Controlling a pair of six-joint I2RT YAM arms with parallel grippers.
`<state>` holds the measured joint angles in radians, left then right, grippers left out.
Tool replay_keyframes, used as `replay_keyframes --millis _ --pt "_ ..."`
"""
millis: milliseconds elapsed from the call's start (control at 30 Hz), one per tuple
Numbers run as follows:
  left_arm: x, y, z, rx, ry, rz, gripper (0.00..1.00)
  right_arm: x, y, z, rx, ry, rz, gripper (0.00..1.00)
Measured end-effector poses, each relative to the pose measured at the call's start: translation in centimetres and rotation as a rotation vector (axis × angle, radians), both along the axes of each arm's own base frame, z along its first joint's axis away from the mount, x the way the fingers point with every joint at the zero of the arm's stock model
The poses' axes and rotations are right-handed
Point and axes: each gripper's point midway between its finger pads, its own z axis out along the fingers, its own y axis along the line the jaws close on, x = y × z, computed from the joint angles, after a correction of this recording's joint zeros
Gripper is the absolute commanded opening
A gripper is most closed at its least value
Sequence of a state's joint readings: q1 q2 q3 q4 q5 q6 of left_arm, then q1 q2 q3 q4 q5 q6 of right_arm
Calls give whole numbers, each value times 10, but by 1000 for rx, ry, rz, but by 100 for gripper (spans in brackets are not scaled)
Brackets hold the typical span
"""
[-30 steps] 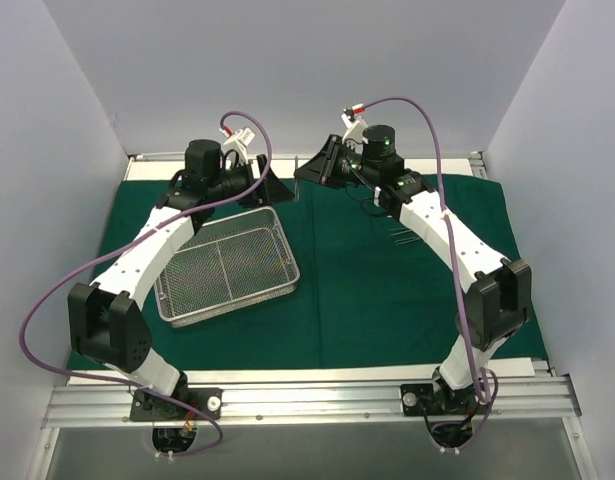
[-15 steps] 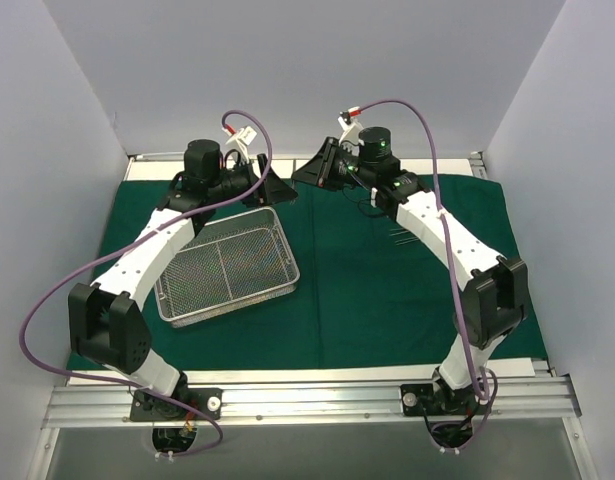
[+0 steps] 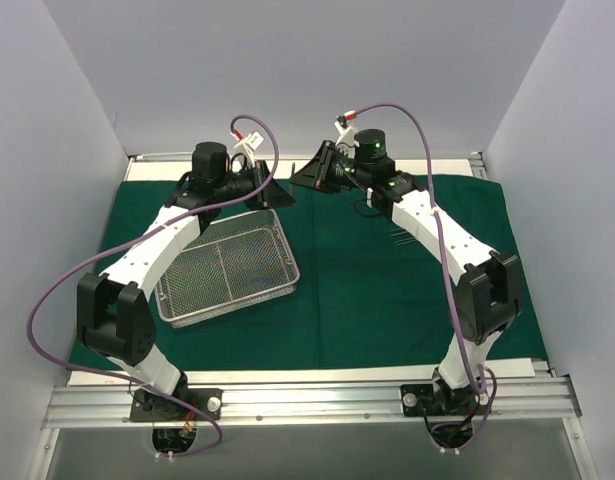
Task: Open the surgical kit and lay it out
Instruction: Place the medical item in the surgical kit.
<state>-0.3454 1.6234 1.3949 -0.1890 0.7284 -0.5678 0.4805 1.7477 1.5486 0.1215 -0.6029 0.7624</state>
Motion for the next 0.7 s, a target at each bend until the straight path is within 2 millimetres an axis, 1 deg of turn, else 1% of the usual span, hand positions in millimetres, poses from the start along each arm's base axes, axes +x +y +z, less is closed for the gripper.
replay_keyframes --millis 33,100,167,200,233,267,367,500,533,600,700 --pt "0 -1 -1 -1 4 -6 3 0 0 0 -2 2 -1 0" --pt "0 -2 -1 -3 4 -16 2 1 0 0 -4 5 -4 0" --pt "1 -1 0 10 4 -14 2 2 -1 0 -11 17 -6 15" --pt "2 0 1 24 -2 -13 2 3 0 1 -14 24 -8 25" --pt "5 1 1 47 -11 -4 2 6 1 2 -22 36 -15 40" --pt "7 2 0 74 -18 9 2 7 1 4 -33 51 -19 43" --pt "14 4 -4 182 -66 53 2 13 4 9 -81 86 -46 44" --pt "19 6 -7 322 -153 102 2 19 5 9 -141 151 -89 44" --pt "20 7 -8 350 -168 113 2 20 5 7 -154 168 -100 42" --pt "21 10 -16 423 -190 137 2 21 2 2 -180 211 -131 41" --pt "19 19 -30 541 -200 167 2 25 -4 0 -204 259 -182 39"
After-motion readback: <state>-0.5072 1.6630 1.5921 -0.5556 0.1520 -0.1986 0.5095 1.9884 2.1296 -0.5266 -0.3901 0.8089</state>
